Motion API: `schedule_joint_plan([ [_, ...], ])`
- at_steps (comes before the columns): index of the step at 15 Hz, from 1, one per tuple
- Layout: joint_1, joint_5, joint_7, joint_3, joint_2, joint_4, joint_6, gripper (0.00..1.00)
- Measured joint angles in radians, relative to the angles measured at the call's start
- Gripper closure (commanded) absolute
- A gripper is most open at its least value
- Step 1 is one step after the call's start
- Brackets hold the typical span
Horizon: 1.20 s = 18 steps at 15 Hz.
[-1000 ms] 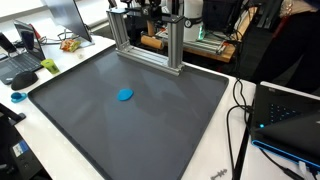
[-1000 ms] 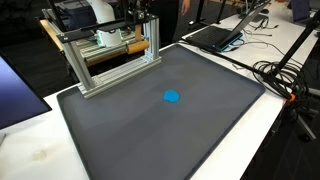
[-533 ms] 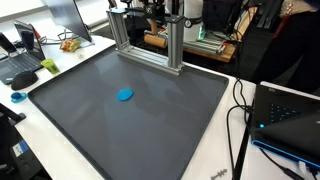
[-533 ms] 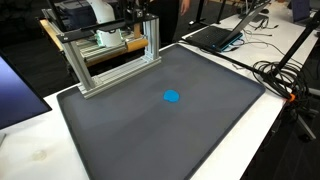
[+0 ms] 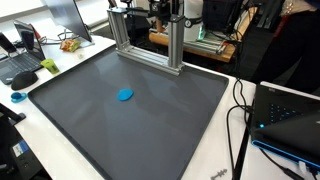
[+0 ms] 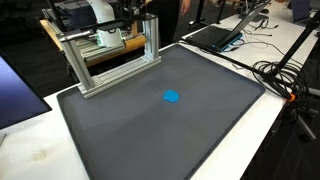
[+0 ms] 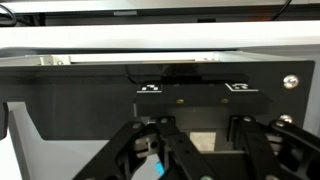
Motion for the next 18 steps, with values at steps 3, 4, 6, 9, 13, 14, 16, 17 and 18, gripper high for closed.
schedule_joint_plan([
  [3,0.0,0.002,0.0,-0.003,-0.036,-0.027,0.002,0.27],
  [4,0.0,0.002,0.0,-0.003,-0.045,-0.034,0.001,0.22],
  [6,0.0,0.002,-0.002,-0.006,-0.057,-0.046,0.002,0.09],
  [9,0.002,0.003,-0.008,-0.008,-0.062,-0.057,0.002,0.0],
  [13,0.002,0.003,-0.008,-0.008,-0.062,-0.058,0.015,0.0],
  [14,0.002,0.003,-0.008,-0.008,-0.062,-0.057,0.02,0.0],
  [16,0.002,0.003,-0.007,-0.007,-0.061,-0.054,0.039,0.0],
  [17,0.002,0.003,-0.007,-0.007,-0.06,-0.051,0.05,0.0],
  [18,0.002,0.003,-0.007,-0.007,-0.06,-0.048,0.052,0.0],
])
